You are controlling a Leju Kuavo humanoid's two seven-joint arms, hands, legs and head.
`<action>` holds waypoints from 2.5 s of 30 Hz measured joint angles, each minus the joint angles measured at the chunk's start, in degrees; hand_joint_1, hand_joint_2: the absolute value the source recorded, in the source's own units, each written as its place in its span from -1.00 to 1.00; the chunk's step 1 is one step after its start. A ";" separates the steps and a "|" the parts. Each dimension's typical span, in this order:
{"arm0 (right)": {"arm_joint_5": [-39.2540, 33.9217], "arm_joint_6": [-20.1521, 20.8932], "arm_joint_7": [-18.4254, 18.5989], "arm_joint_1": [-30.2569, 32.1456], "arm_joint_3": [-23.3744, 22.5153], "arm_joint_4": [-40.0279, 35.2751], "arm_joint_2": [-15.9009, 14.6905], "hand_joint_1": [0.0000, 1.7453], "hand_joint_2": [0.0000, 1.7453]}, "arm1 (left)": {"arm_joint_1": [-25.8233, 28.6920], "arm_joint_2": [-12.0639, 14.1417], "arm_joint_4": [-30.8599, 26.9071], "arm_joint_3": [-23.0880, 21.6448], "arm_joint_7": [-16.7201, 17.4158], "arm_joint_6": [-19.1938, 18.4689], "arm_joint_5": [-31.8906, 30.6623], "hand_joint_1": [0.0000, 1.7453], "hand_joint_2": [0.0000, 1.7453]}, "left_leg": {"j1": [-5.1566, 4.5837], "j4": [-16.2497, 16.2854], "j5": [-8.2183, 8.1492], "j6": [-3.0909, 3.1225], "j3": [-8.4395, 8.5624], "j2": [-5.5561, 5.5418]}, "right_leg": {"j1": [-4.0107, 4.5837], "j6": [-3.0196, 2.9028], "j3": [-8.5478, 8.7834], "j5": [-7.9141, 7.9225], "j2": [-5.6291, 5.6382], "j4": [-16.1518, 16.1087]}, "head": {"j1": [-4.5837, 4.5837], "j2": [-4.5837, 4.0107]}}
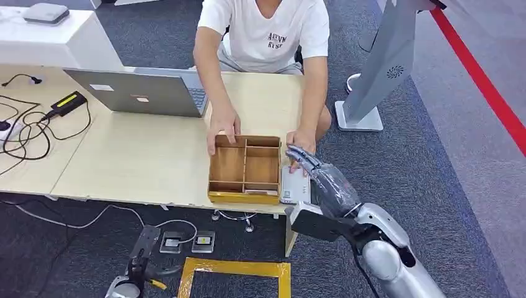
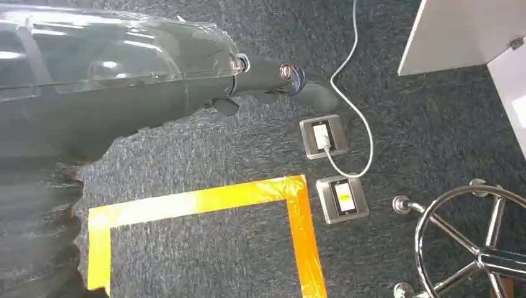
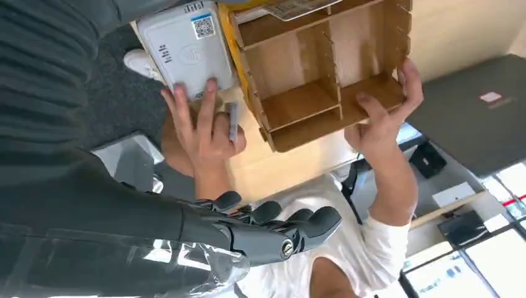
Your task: Pass the card to the sensor for recognition and then transmit it.
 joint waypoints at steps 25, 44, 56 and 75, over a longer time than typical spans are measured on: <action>11.99 -6.93 -2.49 -7.42 6.95 15.45 10.38 -1.00 1.00 | -2.51 -0.42 0.88 -0.28 0.50 -1.07 -0.55 -1.00 -1.00 | 0.04 0.00 0.02 -0.03 -0.07 -0.05 | 0.03 -0.01 -0.03 -0.01 -0.04 -0.01 | 0.00 0.00; 12.93 -4.98 -4.24 -10.23 7.71 20.74 13.29 -1.00 1.00 | -2.60 -0.50 1.88 -0.26 -0.02 -1.01 0.61 -1.00 -1.00 | 0.05 0.00 0.02 -0.03 -0.07 -0.05 | 0.05 -0.02 -0.04 -0.01 -0.03 0.00 | 0.00 0.00; 12.85 -4.66 -4.02 -11.08 8.57 23.54 14.78 -1.00 1.00 | -2.73 -0.44 2.12 0.07 -0.07 -1.60 -0.79 -1.00 -1.00 | 0.04 0.00 0.02 -0.03 -0.07 -0.05 | 0.05 -0.02 -0.04 -0.01 -0.02 -0.01 | 0.00 0.00; 15.03 -4.74 -1.66 -11.45 9.42 26.36 14.69 -1.00 1.00 | -2.21 -0.39 2.12 1.64 0.35 -1.66 -2.97 -1.00 -1.00 | 0.04 0.00 0.02 -0.03 -0.05 -0.05 | 0.04 -0.02 -0.04 -0.01 -0.02 -0.01 | 0.02 0.00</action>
